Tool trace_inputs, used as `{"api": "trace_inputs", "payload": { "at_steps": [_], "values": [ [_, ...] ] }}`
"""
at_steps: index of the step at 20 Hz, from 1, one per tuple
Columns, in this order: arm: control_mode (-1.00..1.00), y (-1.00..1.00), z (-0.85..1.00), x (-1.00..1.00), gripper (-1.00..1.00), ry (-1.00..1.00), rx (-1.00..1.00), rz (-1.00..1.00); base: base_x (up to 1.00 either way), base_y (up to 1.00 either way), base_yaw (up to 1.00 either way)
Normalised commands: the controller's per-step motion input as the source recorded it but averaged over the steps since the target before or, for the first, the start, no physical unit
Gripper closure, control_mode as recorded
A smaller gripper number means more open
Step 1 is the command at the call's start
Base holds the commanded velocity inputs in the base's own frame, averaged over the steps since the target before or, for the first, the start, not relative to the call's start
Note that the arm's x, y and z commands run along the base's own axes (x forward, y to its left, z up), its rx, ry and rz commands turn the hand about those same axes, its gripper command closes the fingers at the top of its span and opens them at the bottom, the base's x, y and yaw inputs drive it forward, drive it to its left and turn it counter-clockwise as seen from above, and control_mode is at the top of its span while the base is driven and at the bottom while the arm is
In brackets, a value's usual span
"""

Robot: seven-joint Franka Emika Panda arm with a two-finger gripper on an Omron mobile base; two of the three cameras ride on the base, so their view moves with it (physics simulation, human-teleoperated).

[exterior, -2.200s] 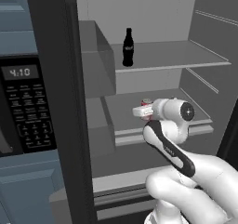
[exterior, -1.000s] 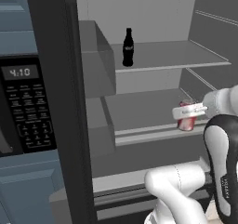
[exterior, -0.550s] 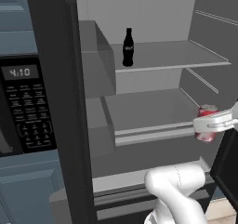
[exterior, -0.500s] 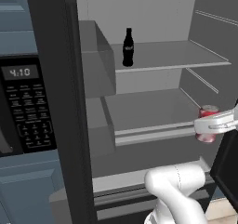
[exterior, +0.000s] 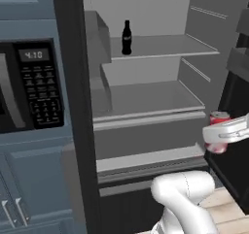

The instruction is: Open the fridge, grab two sodas, and place both sodas inside the bowl with ice on the dining counter.

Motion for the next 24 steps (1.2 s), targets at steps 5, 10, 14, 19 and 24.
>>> {"api": "trace_inputs", "payload": {
  "at_steps": [5, 10, 14, 19, 24],
  "values": [
    [1.00, 0.00, 0.00, 0.00, 1.00, 0.00, 0.00, 0.00, -1.00, 0.16, -0.01],
    [1.00, 0.00, 0.00, 0.00, 1.00, 0.00, 0.00, 0.00, -1.00, 0.22, -0.09],
    [1.00, 0.00, 0.00, 0.00, 1.00, 0.00, 0.00, 0.00, -1.00, 0.20, -0.18],
    [1.00, 0.00, 0.00, 0.00, 1.00, 0.00, 0.00, 0.00, -1.00, 0.20, -0.22],
    [1.00, 0.00, 0.00, 0.00, 1.00, 0.00, 0.00, 0.00, -1.00, 0.20, -0.26]
  ]
}}
